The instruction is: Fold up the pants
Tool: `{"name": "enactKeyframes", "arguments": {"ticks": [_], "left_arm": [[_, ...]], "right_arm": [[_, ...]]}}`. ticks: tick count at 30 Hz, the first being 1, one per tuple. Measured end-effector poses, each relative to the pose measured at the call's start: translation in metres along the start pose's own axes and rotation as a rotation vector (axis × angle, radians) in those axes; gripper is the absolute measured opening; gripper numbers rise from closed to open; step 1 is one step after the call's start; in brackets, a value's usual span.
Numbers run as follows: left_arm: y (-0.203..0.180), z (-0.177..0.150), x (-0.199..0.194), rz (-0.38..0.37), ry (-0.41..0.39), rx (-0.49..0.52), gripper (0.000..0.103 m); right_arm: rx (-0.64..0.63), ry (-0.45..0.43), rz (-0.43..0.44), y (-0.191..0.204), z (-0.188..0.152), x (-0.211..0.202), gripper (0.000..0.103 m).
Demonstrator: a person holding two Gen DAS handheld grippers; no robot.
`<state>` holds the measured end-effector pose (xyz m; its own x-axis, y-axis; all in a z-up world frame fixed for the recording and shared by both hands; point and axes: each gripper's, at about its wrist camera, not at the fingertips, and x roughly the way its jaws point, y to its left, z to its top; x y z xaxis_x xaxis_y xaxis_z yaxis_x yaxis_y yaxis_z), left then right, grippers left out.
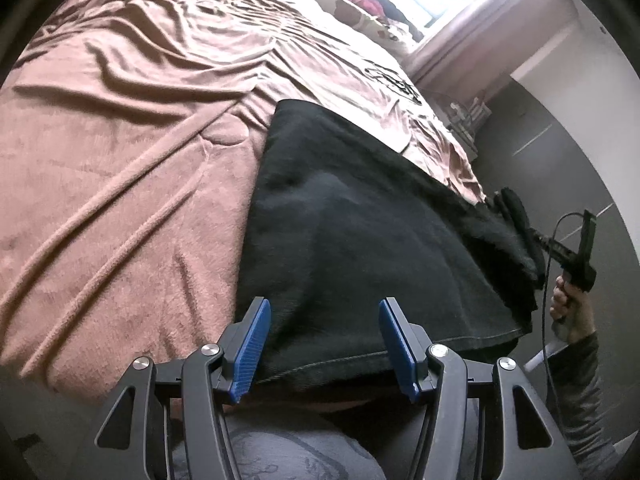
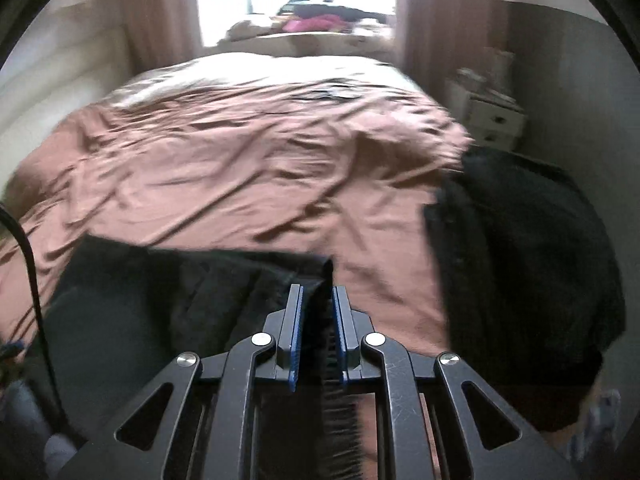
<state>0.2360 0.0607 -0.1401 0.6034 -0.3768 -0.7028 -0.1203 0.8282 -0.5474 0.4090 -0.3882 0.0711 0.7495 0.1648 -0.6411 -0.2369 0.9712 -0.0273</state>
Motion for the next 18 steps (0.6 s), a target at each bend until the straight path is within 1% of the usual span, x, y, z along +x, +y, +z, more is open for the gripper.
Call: {"name": "enactKeyframes", "arguments": {"ticks": [2, 4, 5, 10, 12, 16, 18], "left_arm": [[0.0, 0.0, 0.0, 0.0, -0.001, -0.004, 0.059], [-0.001, -0.001, 0.0, 0.002, 0.001, -0.002, 0.059], [-0.002, -0.001, 0.001, 0.004, 0.003, -0.001, 0.059], [-0.003, 0.001, 0.004, 0.008, 0.018, 0.003, 0.059], [-0.002, 0.003, 0.003, 0.015, 0.018, -0.003, 0.059], [0.002, 0.008, -0.004, 0.064, -0.016, -0.004, 0.059], [0.006, 0.01, -0.005, 0.091, -0.017, -0.011, 0.059]], "right_arm": [[0.07, 0.007, 0.047, -0.012, -0.002, 0.001, 0.018], [0.114, 0.01, 0.084, -0.02, -0.006, 0.001, 0.031], [0.124, 0.01, 0.091, -0.021, -0.009, 0.001, 0.033], [0.137, 0.052, 0.147, -0.027, -0.021, 0.012, 0.034], [0.134, 0.069, 0.15, -0.029, -0.02, 0.022, 0.034], [0.122, 0.114, 0.158, -0.028, -0.015, 0.045, 0.034], [0.109, 0.129, 0.155, -0.025, -0.013, 0.053, 0.034]]}}
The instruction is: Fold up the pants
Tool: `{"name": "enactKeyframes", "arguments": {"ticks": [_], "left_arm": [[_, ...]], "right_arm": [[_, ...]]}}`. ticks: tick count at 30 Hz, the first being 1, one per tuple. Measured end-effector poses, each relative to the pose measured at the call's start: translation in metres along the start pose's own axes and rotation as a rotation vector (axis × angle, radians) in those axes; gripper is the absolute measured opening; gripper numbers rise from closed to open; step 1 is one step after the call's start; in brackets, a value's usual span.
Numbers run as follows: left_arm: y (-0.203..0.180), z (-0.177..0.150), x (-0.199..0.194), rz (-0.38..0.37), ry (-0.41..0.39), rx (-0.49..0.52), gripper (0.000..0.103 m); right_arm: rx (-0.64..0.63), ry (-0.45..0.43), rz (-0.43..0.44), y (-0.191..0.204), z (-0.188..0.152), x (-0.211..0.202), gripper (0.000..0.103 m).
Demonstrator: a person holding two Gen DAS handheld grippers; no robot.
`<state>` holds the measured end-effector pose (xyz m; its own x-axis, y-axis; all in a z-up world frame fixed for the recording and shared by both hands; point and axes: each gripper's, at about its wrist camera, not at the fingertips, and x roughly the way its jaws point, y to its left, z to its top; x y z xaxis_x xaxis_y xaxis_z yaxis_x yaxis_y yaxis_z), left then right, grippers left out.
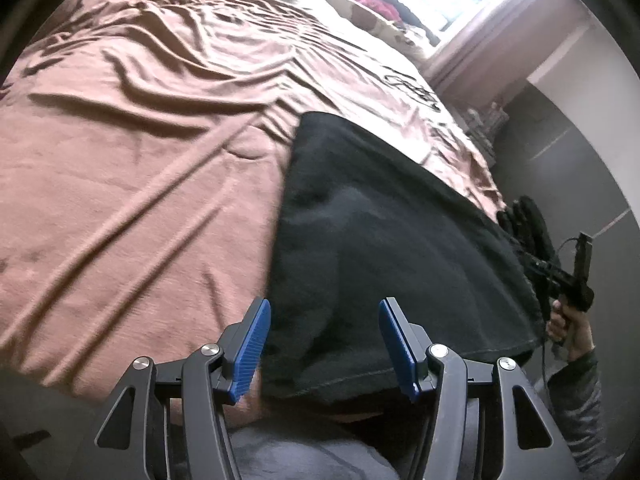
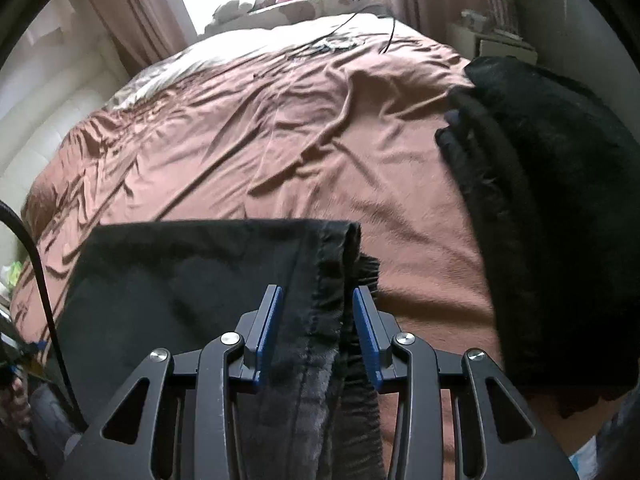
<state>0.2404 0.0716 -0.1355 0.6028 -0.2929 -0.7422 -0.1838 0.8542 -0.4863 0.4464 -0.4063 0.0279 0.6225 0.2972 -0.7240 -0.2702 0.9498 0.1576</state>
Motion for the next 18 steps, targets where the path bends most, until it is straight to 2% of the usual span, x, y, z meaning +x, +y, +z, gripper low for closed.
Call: {"name": "enactKeyframes", "arguments": {"ticks": [4, 7, 8, 9, 11, 18], "left_arm": [[0.003, -0.003, 0.01, -0.003, 0.049, -0.007, 0.059], [0.001, -0.003, 0.011, -0.001, 0.049, 0.001, 0.059], [0.0, -0.004, 0.011, 0.001, 0.047, 0.002, 0.059], [0.001, -0.004, 0.011, -0.002, 0.05, 0.002, 0.059], [0.002, -0.005, 0.012, -0.01, 0.054, -0.004, 0.059], [0.01, -0.005, 0.018, -0.015, 0.09, -0.05, 0.059]], "right_arm": [[-0.015, 0.037, -0.018, 0.003, 0.007, 0.019, 0.034], [-0.029, 0.031, -0.04, 0.005, 0.013, 0.026, 0.034], [-0.029, 0.029, -0.051, 0.005, 0.015, 0.028, 0.031], [-0.032, 0.025, -0.06, 0.005, 0.019, 0.029, 0.015], [-0.056, 0.013, -0.087, 0.009, 0.022, 0.03, 0.007], [-0.074, -0.066, -0.139, 0.021, 0.027, 0.021, 0.0]]}}
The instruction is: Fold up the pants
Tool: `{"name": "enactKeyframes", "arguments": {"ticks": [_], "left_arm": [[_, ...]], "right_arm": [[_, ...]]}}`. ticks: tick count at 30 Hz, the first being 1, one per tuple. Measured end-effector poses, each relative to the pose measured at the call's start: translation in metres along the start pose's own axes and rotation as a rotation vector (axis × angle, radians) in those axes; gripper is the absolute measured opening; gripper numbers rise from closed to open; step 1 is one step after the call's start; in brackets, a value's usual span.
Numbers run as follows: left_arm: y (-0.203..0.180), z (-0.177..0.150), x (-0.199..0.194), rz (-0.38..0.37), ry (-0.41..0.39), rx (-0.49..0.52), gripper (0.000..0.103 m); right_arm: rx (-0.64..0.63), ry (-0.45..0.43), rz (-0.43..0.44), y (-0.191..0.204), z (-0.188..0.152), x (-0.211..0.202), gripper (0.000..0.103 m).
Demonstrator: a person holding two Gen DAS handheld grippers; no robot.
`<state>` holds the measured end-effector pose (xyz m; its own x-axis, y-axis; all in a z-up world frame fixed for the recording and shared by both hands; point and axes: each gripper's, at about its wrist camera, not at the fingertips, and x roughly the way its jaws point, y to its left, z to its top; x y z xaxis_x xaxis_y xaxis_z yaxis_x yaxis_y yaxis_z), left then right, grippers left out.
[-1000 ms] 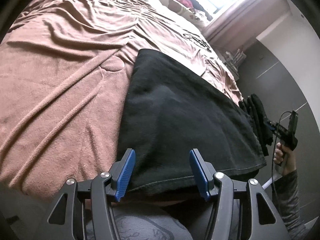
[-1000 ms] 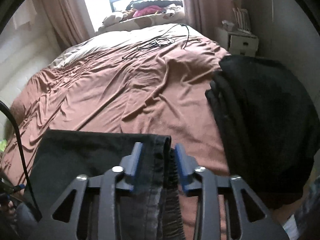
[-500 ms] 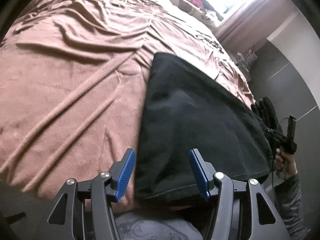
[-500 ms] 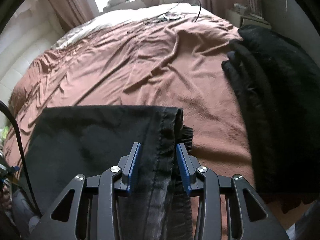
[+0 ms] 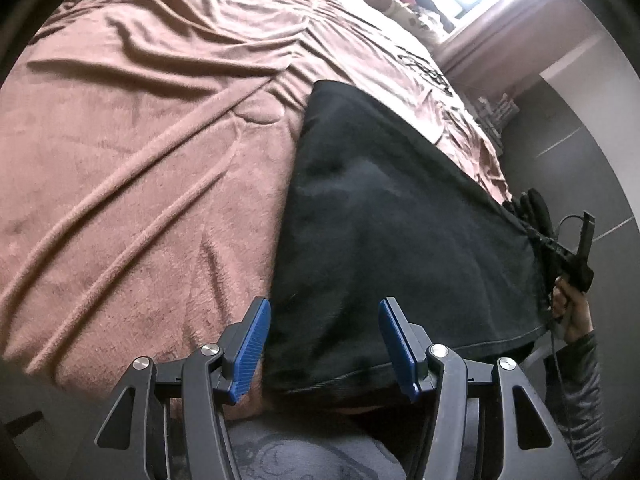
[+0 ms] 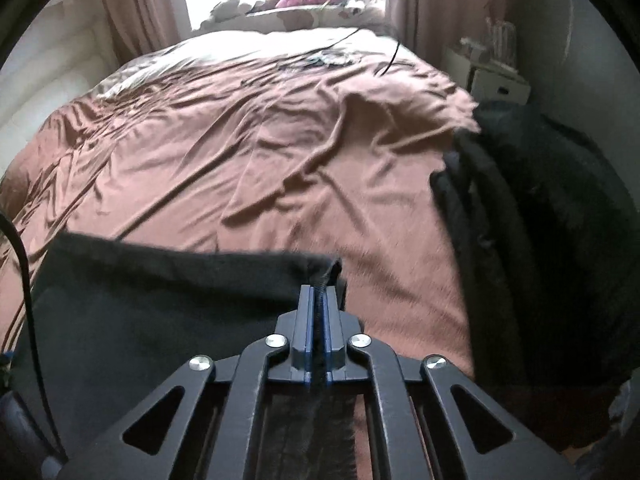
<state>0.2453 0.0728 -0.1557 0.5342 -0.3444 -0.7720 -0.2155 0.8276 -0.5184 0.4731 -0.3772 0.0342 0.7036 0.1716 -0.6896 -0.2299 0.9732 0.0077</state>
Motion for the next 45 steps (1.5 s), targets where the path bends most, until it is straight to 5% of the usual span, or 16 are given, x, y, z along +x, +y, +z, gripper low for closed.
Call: {"name": "enactKeyframes", "arguments": {"ticks": [5, 11, 29, 41, 45], "left_arm": [[0.0, -0.001, 0.0, -0.005, 0.013, 0.004, 0.059], [-0.002, -0.002, 0.002, -0.004, 0.025, 0.01, 0.059], [-0.006, -0.004, 0.004, 0.003, 0.042, 0.035, 0.059], [-0.003, -0.005, 0.003, -0.005, 0.043, 0.028, 0.059], [-0.003, -0.005, 0.003, -0.004, 0.045, 0.028, 0.059]], "right_arm": [[0.044, 0.117, 0.029, -0.006, -0.005, 0.014, 0.004], [0.119, 0.064, 0.1, -0.028, -0.039, -0.031, 0.049], [0.359, 0.096, 0.326, -0.064, -0.116, -0.083, 0.05], [0.497, 0.102, 0.417, -0.077, -0.161, -0.075, 0.051], [0.604, 0.084, 0.532, -0.085, -0.176, -0.068, 0.053]]}}
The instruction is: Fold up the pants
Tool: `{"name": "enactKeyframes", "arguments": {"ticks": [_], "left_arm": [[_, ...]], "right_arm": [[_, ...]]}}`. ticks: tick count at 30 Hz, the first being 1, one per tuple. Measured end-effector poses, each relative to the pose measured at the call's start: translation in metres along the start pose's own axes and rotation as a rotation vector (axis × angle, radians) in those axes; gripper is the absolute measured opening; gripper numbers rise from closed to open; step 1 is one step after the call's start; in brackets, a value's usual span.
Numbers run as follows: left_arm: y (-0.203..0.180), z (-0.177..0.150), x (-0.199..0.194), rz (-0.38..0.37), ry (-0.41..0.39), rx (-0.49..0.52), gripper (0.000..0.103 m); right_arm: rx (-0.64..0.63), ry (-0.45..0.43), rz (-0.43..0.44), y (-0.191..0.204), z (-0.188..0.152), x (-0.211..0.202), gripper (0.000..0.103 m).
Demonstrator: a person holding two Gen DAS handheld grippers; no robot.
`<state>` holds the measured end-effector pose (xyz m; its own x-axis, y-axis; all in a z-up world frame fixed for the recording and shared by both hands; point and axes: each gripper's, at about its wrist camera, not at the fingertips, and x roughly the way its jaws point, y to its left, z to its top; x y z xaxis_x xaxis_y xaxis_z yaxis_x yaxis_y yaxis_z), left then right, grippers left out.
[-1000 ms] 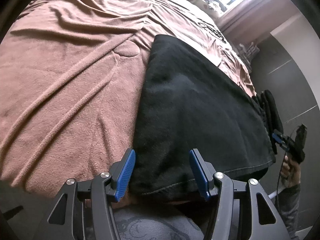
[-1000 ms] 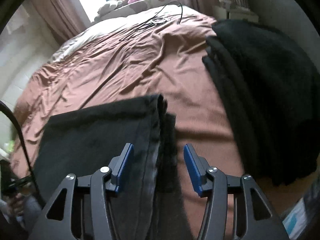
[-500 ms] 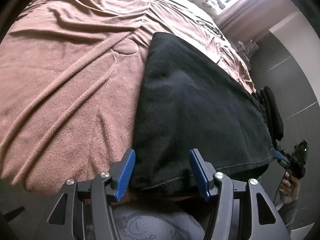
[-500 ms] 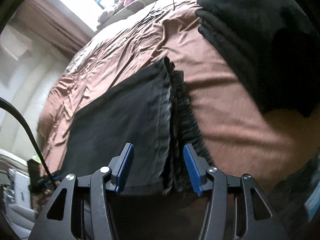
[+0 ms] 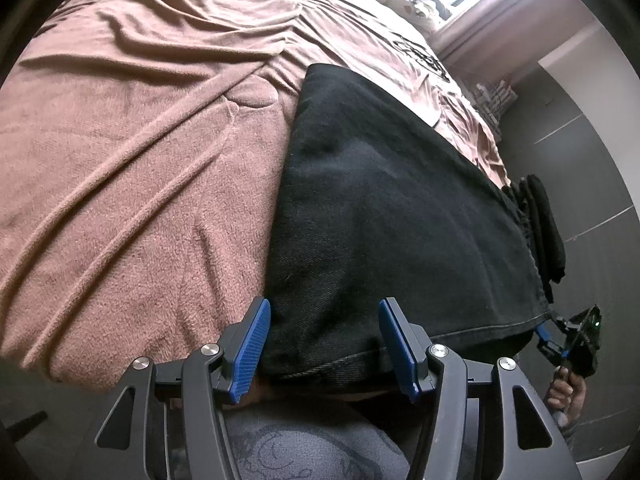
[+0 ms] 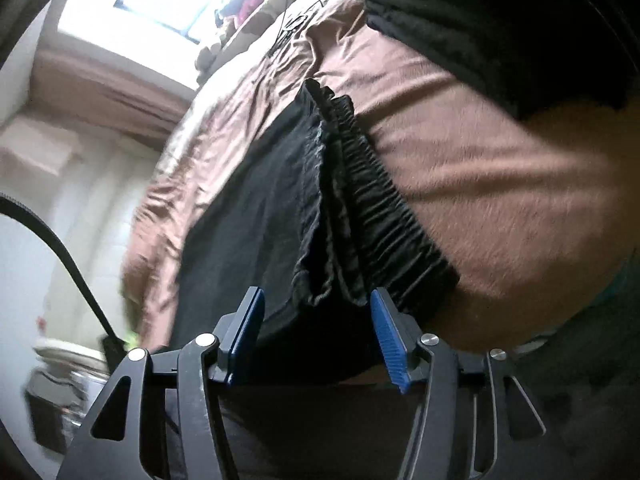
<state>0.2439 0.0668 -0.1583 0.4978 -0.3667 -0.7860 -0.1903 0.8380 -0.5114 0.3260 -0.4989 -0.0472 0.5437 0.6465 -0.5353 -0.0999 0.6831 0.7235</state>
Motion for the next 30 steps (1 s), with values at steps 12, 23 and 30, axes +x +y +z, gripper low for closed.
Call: {"name": "enactKeyframes", "arguments": {"ticks": [12, 23, 30], "left_arm": [[0.001, 0.0, 0.0, -0.006, 0.002, -0.01, 0.059], [0.0, 0.002, -0.004, 0.001, -0.03, -0.006, 0.059], [-0.001, 0.004, -0.001, 0.028, -0.012, 0.005, 0.059]], "right_arm": [[0.165, -0.015, 0.256, -0.036, -0.008, 0.01, 0.053], [0.062, -0.066, -0.049, -0.004, -0.005, 0.026, 0.015], [-0.054, -0.116, -0.076, 0.032, -0.003, -0.002, 0.008]]}}
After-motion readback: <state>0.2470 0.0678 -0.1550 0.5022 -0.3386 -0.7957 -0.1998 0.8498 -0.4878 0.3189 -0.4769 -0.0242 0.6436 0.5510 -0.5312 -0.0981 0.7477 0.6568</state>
